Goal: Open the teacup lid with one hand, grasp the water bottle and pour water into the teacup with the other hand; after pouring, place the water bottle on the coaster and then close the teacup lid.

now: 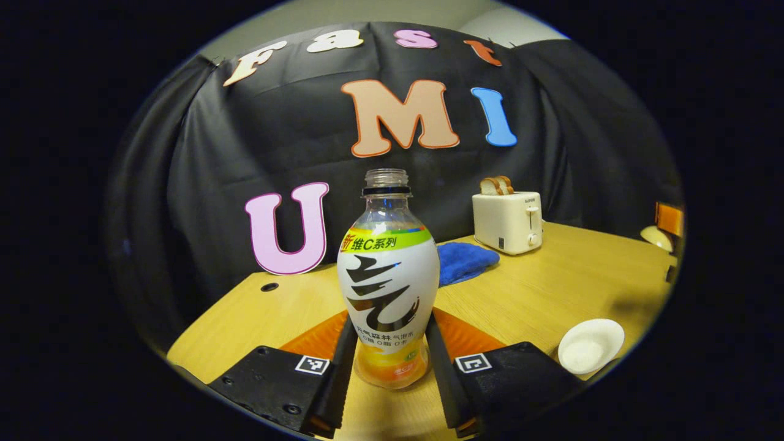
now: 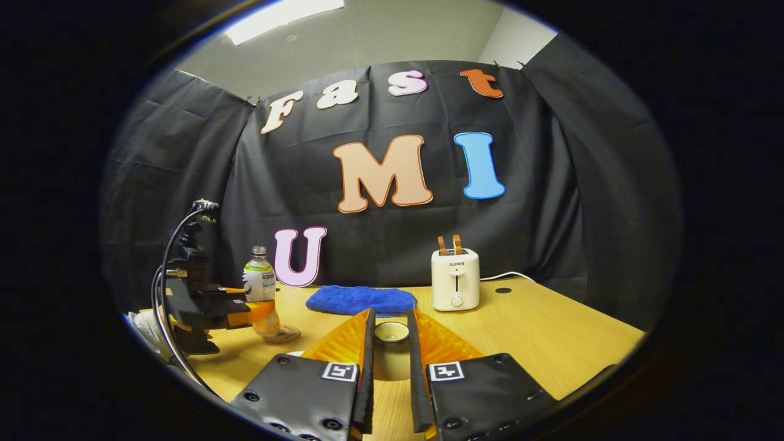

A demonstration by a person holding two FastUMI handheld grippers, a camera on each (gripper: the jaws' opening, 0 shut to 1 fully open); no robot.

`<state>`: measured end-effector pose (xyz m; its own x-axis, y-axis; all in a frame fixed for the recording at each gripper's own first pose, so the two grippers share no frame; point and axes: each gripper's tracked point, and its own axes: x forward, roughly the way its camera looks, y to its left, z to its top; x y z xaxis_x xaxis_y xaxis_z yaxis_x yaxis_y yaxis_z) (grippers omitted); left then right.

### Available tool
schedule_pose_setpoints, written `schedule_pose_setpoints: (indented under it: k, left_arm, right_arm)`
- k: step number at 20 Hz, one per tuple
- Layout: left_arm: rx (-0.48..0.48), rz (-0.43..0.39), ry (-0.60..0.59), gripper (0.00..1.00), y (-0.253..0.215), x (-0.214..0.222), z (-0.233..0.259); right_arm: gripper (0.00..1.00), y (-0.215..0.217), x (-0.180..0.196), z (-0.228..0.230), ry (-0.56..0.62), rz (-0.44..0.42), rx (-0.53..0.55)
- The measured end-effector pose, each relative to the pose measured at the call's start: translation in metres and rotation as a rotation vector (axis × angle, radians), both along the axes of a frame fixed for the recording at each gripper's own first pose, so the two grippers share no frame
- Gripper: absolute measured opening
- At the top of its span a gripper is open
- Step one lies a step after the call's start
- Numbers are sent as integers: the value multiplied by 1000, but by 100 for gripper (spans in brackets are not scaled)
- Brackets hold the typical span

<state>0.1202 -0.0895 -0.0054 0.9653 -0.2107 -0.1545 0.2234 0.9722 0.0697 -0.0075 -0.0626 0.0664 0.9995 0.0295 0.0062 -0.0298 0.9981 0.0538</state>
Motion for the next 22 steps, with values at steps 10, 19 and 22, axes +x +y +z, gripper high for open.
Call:
schedule_pose_setpoints:
  k: [10,19,22]
  left_arm:
    - [-83,34,-5,59,0,29,-15]
    - [-100,67,-14,68,8,26,-13]
    - [-95,67,-10,80,9,23,-14]
  right_arm:
    - [29,-4,5,-10,24,-11,0]
    - [28,-3,4,-7,19,-10,2]
    - [28,-1,4,-9,21,-5,-2]
